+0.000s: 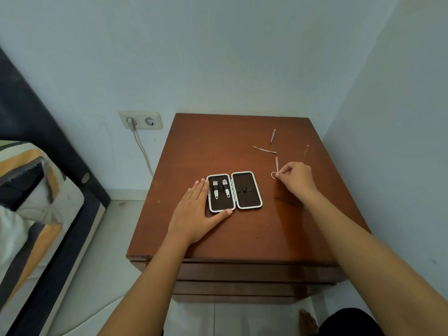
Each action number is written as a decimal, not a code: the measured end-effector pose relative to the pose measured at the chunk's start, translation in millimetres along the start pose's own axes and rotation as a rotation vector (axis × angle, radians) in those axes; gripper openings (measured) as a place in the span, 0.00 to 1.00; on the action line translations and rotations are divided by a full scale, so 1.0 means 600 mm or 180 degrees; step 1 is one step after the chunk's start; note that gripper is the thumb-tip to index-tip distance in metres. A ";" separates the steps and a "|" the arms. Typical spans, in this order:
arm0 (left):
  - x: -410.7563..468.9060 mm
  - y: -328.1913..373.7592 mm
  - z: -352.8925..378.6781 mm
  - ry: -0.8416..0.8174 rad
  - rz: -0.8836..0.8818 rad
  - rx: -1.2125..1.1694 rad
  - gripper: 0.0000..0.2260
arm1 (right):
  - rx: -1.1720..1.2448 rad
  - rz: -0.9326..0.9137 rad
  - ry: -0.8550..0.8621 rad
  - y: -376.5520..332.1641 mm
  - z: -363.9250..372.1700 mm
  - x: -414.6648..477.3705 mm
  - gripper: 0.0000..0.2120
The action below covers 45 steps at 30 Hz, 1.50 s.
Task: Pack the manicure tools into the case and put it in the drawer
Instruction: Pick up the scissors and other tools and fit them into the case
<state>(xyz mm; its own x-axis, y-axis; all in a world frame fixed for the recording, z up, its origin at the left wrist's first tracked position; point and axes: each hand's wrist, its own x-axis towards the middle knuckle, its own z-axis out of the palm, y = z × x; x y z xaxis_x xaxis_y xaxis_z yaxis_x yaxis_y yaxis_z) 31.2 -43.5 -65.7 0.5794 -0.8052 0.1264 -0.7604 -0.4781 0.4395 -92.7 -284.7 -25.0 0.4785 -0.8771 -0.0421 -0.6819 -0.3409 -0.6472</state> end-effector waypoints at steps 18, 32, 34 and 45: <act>-0.003 -0.002 0.002 -0.0073 0.0112 0.0153 0.44 | -0.0960 -0.0400 -0.0134 -0.024 0.000 -0.036 0.12; -0.038 0.022 -0.001 -0.0176 -0.0038 0.0230 0.38 | -0.0850 -0.0749 -0.0476 -0.060 0.056 -0.212 0.13; -0.042 0.024 -0.002 -0.0189 -0.0029 0.0201 0.36 | -0.0892 -0.0731 -0.0496 -0.063 0.056 -0.217 0.13; -0.041 0.012 -0.006 -0.0368 0.0095 0.0082 0.30 | -0.1232 -0.0891 -0.0352 -0.102 0.078 -0.218 0.12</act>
<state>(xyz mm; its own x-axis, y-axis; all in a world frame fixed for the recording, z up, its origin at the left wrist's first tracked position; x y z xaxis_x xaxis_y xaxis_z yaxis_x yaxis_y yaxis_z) 12.8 -25.8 -62.4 0.5197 -0.8536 0.0349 -0.7850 -0.4610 0.4139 -87.7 -133.5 -15.7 0.7143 -0.6998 -0.0011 -0.6643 -0.6776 -0.3157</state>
